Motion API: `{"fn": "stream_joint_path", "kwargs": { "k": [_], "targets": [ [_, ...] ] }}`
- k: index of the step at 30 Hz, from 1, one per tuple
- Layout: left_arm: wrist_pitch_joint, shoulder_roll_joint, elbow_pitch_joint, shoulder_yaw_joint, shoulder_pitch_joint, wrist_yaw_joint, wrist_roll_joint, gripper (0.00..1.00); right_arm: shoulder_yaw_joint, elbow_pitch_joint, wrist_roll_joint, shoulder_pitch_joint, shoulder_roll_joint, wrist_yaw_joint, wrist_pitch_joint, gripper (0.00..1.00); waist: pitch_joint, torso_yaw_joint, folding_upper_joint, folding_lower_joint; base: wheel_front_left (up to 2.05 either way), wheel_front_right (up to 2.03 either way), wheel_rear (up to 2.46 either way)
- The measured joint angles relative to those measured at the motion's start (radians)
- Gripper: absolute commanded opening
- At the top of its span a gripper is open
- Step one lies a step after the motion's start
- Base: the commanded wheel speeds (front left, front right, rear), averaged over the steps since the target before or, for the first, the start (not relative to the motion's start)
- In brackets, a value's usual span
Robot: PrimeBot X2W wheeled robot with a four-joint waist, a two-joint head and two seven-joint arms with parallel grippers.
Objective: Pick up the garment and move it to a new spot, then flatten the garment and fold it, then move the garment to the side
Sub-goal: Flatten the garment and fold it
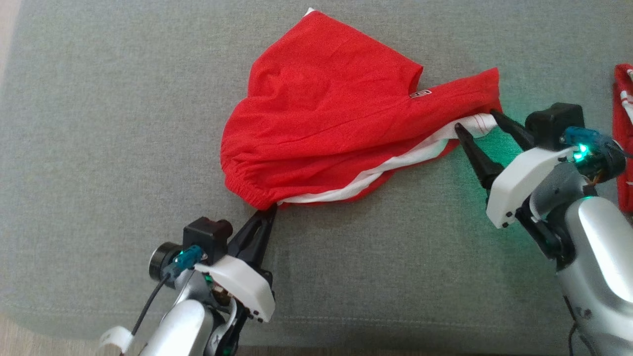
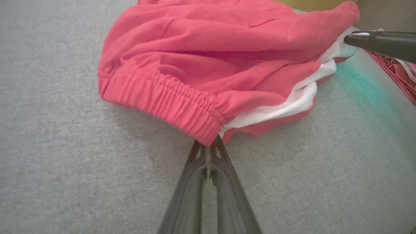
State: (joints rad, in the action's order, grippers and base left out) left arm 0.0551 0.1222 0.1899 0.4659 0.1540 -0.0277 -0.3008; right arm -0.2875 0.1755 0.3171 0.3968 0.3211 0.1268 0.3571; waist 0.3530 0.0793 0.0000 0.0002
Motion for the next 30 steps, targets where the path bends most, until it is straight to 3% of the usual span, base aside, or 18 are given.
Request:
{"fn": "stream_joint_path", "kwargs": {
  "k": [1,7,14,20,30],
  "targets": [
    [0.000,0.000,0.000,0.000,0.000,0.000,0.000,0.00,0.000,0.000,0.000,0.000,0.000,0.000,0.000,0.00,0.000,0.000,0.0000,0.0000,0.00,0.00,0.00],
    [0.032,0.008,-0.037,-0.006,0.001,0.002,0.001,0.00,0.026,-0.034,0.035,-0.017,0.006,0.000,-0.021,0.00,-0.015,0.004,0.0000,-0.0001,0.00,0.00,0.00],
    [0.025,0.094,-0.257,-0.068,0.007,0.042,0.037,0.00,0.184,-0.256,0.081,-0.187,-0.068,0.000,-0.133,0.00,-0.087,-0.002,0.0000,-0.0002,0.00,0.00,0.00],
    [-0.026,0.131,-0.426,-0.115,0.078,0.054,0.044,0.00,0.275,-0.451,0.114,-0.211,-0.126,0.000,-0.184,0.00,-0.159,-0.015,0.0000,-0.0002,0.00,0.00,0.00],
    [-0.119,0.151,-0.600,-0.129,0.222,0.050,0.044,0.00,0.378,-0.719,0.094,-0.209,-0.158,0.000,-0.137,0.00,-0.245,-0.054,0.0000,-0.0003,0.00,0.00,0.00]
  ]
}}
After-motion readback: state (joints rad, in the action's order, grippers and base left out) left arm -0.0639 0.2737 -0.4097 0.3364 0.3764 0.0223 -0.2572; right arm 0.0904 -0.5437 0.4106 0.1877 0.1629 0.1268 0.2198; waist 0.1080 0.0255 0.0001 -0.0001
